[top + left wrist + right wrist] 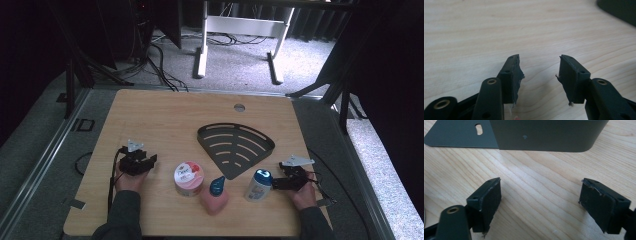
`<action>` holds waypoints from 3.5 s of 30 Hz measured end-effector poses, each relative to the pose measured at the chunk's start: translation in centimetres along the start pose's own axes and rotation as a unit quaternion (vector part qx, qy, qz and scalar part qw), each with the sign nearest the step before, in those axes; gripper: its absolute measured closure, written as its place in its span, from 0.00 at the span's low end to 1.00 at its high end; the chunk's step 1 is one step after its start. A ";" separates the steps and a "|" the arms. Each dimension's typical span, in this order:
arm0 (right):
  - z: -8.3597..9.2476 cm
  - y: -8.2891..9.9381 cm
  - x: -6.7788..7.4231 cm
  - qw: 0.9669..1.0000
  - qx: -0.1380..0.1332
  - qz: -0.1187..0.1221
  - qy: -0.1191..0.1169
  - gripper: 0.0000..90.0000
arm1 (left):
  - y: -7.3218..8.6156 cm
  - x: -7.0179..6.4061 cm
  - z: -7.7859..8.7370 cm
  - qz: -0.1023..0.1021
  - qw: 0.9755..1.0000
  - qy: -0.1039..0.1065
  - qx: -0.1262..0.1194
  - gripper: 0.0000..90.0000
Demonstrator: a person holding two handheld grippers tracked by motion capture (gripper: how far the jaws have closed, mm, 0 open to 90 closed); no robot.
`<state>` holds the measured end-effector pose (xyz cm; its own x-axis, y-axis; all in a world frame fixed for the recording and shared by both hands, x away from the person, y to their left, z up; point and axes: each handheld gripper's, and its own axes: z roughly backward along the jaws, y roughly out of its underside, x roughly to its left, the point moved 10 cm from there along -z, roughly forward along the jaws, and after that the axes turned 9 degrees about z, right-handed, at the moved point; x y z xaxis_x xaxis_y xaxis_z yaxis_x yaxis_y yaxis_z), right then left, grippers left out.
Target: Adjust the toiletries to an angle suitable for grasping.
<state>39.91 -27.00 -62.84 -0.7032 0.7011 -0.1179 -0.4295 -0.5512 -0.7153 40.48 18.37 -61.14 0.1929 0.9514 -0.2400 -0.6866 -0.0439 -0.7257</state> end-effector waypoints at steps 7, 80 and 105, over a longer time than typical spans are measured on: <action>0.5 0.0 0.2 1.000 -0.007 0.001 0.002 0.47 | -0.4 -1.7 1.2 -0.032 0.999 0.028 -0.019 0.65; 0.5 0.0 0.5 1.000 -0.015 0.009 -0.010 0.38 | 7.0 -25.3 8.4 -0.305 0.885 0.348 0.050 1.00; 0.5 0.0 0.5 1.000 -0.015 0.010 -0.010 0.38 | 4.3 -25.3 5.1 -0.298 0.901 0.315 0.024 1.00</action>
<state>39.25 -26.86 -62.58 -0.7221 0.6815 -0.1189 -0.3988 -0.5505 -0.7335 29.13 -4.31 -54.90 0.8862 0.4393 -0.1474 -0.3572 0.4449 -0.8213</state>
